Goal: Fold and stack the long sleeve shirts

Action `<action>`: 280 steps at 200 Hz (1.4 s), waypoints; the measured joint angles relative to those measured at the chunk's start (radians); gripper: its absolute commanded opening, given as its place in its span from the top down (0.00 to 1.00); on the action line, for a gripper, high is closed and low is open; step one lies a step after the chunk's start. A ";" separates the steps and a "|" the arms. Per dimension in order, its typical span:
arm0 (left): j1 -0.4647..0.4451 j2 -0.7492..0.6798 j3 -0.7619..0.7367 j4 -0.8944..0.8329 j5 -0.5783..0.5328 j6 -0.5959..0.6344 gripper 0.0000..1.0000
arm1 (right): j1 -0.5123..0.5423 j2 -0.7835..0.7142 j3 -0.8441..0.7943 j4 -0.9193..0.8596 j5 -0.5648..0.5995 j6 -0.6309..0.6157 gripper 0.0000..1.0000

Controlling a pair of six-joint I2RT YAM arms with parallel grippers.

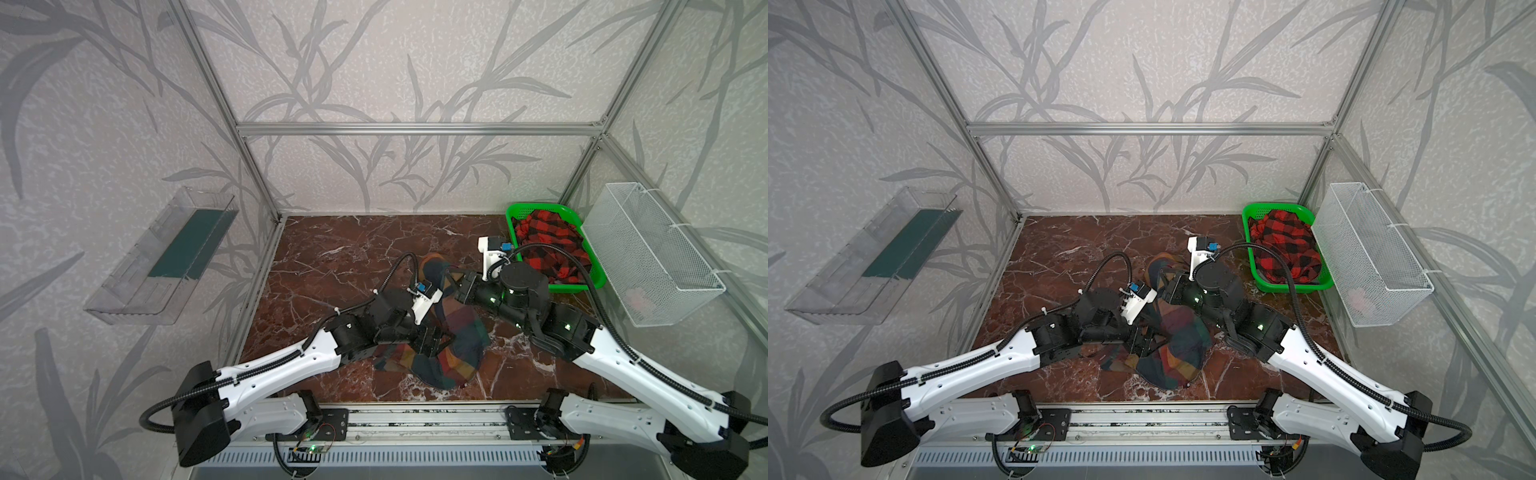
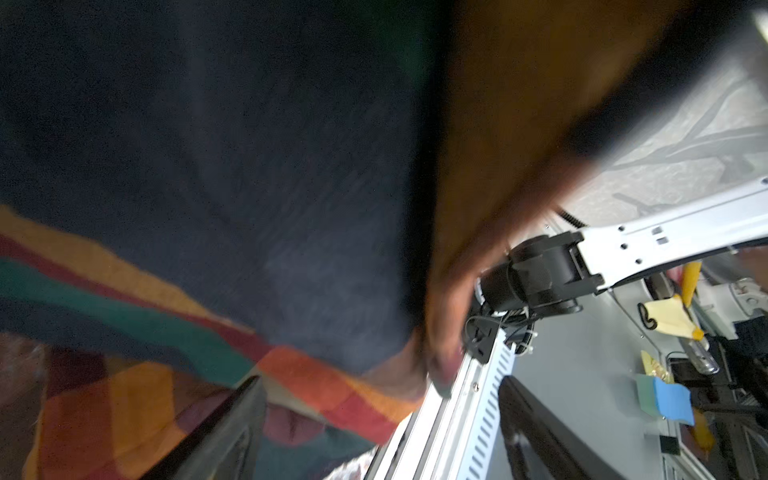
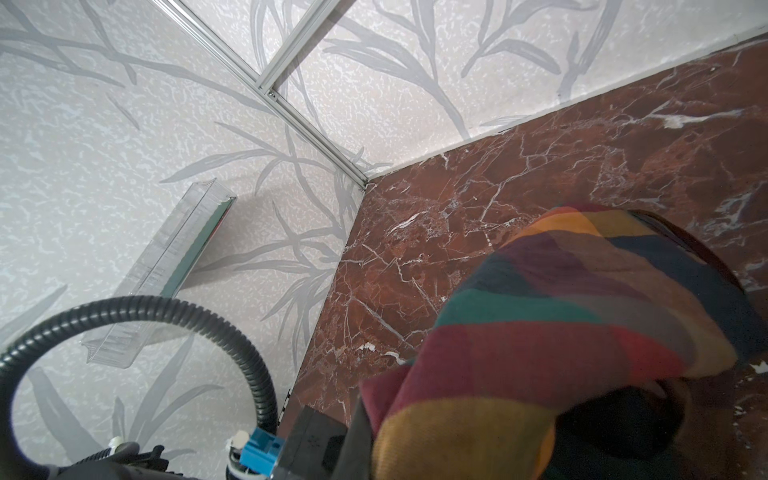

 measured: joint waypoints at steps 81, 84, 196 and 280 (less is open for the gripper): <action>-0.022 0.053 -0.117 0.328 0.054 -0.260 0.39 | 0.000 -0.005 0.000 -0.002 0.043 -0.036 1.00; -0.023 0.054 -0.121 0.334 0.056 -0.274 0.40 | 0.000 -0.005 0.000 -0.002 0.045 -0.037 1.00; -0.110 -0.119 -0.156 0.267 -0.084 -0.446 0.40 | -0.003 -0.005 0.000 -0.002 0.091 -0.074 1.00; -0.136 -0.002 -0.173 0.369 -0.085 -0.555 0.58 | -0.003 -0.004 -0.014 -0.001 0.090 -0.069 1.00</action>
